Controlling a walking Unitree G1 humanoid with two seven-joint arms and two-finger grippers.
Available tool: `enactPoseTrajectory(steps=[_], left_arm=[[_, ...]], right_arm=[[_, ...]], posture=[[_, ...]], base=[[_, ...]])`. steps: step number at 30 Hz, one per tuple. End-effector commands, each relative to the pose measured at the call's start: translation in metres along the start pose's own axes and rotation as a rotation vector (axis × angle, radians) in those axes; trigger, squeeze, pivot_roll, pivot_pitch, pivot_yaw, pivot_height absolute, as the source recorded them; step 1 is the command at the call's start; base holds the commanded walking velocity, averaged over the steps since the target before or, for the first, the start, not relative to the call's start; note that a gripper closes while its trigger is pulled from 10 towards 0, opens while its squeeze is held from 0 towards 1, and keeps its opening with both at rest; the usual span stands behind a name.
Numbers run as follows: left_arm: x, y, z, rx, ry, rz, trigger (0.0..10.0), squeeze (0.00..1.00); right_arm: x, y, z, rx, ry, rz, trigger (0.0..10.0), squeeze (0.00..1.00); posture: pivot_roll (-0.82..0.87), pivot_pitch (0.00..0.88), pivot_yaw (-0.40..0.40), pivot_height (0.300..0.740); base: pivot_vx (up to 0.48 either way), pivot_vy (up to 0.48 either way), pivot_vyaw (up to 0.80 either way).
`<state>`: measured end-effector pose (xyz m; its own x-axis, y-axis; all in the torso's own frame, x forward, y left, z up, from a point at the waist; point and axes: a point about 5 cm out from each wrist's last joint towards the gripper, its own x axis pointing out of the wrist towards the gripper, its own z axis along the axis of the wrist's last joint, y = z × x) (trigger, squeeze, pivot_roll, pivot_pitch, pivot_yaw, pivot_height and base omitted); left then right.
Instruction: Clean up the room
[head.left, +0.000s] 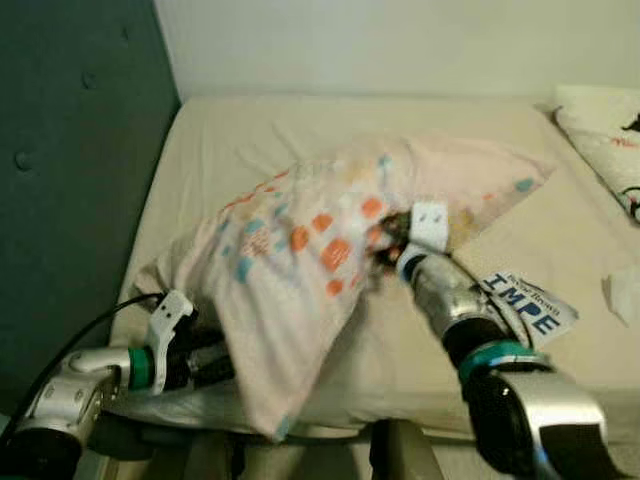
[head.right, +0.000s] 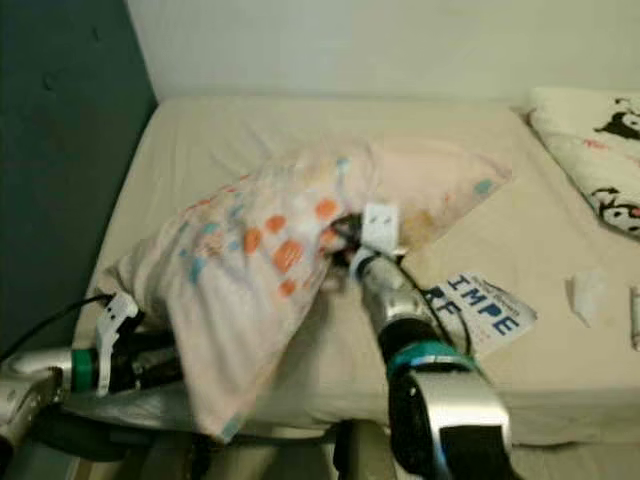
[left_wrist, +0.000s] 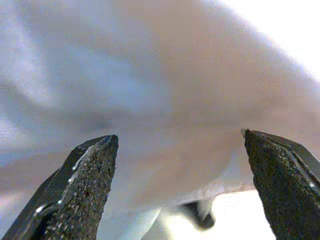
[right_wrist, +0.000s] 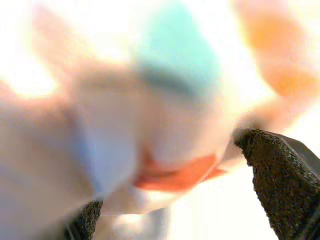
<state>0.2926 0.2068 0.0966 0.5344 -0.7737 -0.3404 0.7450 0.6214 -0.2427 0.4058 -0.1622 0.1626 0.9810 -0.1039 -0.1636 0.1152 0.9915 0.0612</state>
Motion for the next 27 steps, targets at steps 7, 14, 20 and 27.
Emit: enactPoseTrajectory(steps=[7,14,20,27], left_arm=[[-0.009,0.025,0.036,0.110,-0.141,0.239,10.0,0.00],[-0.013,0.019,0.040,0.127,-0.155,0.299,10.0,0.00],[-0.016,0.018,0.057,0.124,-0.279,0.357,10.0,0.00],[-0.026,0.058,0.068,0.372,-0.183,0.796,10.0,0.00]], right_arm=[[-0.004,-0.092,0.043,0.068,-0.185,-0.308,10.0,0.00],[-0.005,-0.093,0.030,-0.022,-0.148,-0.230,10.0,0.00],[-0.007,-0.075,0.009,-0.030,-0.144,-0.118,10.0,0.00],[-0.022,-0.034,-0.037,-0.010,-0.112,0.125,10.0,0.00]], posture=[[0.20,0.069,0.022,0.575],[0.19,0.074,0.022,0.575],[0.19,0.071,0.019,0.575],[0.19,0.075,0.032,0.575]], base=[[0.000,0.000,0.00],[0.000,0.000,0.00],[0.000,0.000,0.00],[0.000,0.000,0.00]])
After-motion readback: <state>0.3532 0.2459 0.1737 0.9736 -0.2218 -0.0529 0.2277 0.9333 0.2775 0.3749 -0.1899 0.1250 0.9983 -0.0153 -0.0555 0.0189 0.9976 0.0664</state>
